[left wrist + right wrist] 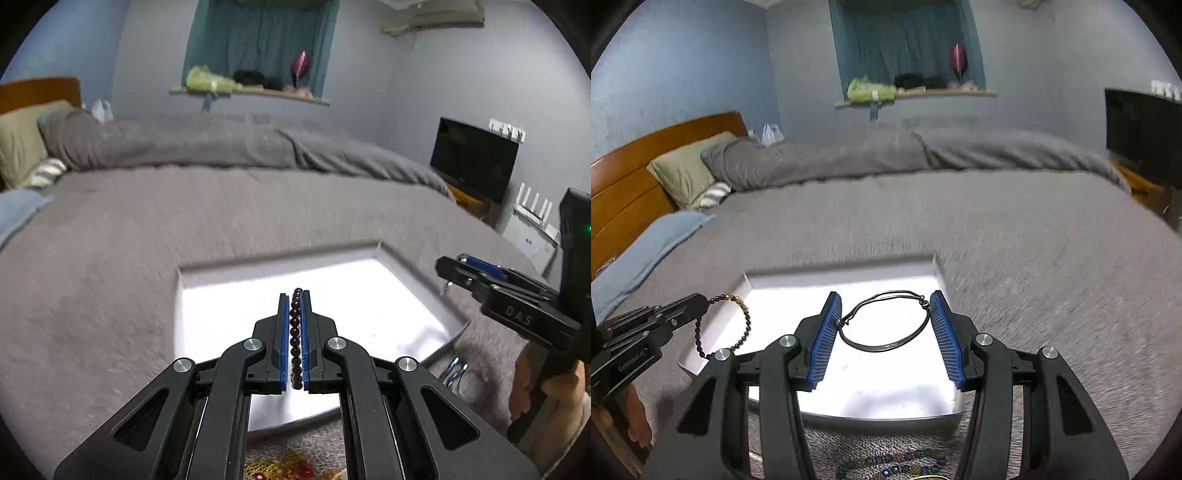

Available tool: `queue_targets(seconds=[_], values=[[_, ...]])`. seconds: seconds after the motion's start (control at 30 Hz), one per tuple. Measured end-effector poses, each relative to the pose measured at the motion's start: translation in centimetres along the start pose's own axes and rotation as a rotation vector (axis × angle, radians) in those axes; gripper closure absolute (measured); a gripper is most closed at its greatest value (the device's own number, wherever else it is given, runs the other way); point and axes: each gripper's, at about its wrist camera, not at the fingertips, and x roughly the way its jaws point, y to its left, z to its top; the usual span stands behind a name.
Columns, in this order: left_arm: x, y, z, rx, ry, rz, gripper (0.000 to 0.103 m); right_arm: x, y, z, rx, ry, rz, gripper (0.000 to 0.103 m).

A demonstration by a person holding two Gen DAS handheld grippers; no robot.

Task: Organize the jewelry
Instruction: 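Carry both bracelets into the grey box and open both tools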

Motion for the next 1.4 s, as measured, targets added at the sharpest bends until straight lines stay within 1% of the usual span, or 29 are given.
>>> queue_targets(seconds=[0.07,0.13,0.2,0.3,0.4,0.47,0.57,0.8,0.83,0.9,0.97,1.03,1.07,1.2,1.3,1.4], values=[[0.9,0.6,-0.7,-0.007,0.036,-0.012,0.097,1.2,-0.1,-0.6,-0.003,0.034,0.002,0.053],[2.0,1.5,-1.3,-0.028,0.08,-0.009,0.097,2.2,-0.5,-1.2,0.007,0.071,0.011,0.053],[2.6,2.3,-1.4,-0.046,0.11,0.01,0.097,2.9,-0.6,-1.7,0.002,0.1,0.004,0.053],[2.9,3.5,-2.0,-0.067,0.135,0.044,0.097,3.5,-0.5,-2.3,-0.01,0.123,-0.005,0.053],[2.9,4.0,-2.1,-0.071,0.147,0.057,0.097,3.6,-0.1,-2.4,-0.03,0.126,-0.014,0.053],[2.9,4.0,-2.3,-0.056,0.15,0.088,0.097,3.5,0.2,-2.7,-0.044,0.132,-0.015,0.053],[3.0,4.4,-2.4,-0.048,0.157,0.116,0.097,3.2,0.7,-3.1,-0.074,0.141,-0.03,0.053],[3.2,4.8,-2.7,-0.042,0.176,0.129,0.096,2.7,0.7,-3.4,-0.096,0.169,-0.059,0.053],[3.2,4.7,-2.7,-0.038,0.175,0.13,0.095,2.6,0.6,-3.6,-0.092,0.171,-0.053,0.053],[3.2,4.6,-2.6,-0.036,0.17,0.12,0.087,2.6,0.5,-3.6,-0.089,0.175,-0.048,0.053],[2.8,4.5,-2.6,-0.021,0.149,0.139,0.064,2.5,0.5,-3.7,-0.099,0.175,-0.054,0.053],[2.4,4.3,-2.4,-0.015,0.124,0.146,0.053,2.4,0.6,-3.8,-0.103,0.174,-0.058,0.053],[2.2,4.4,-2.3,-0.023,0.118,0.143,0.05,2.5,0.5,-3.8,-0.1,0.175,-0.057,0.053],[2.2,4.7,-2.1,-0.055,0.113,0.123,0.049,3.0,0.5,-3.6,-0.094,0.176,-0.056,0.053],[2.3,4.5,-2.1,-0.055,0.11,0.129,0.047,3.6,0.5,-3.1,-0.078,0.188,-0.038,0.053],[2.2,4.4,-2.1,-0.051,0.106,0.132,0.047,4.1,0.6,-3.0,-0.082,0.192,-0.038,0.053]])
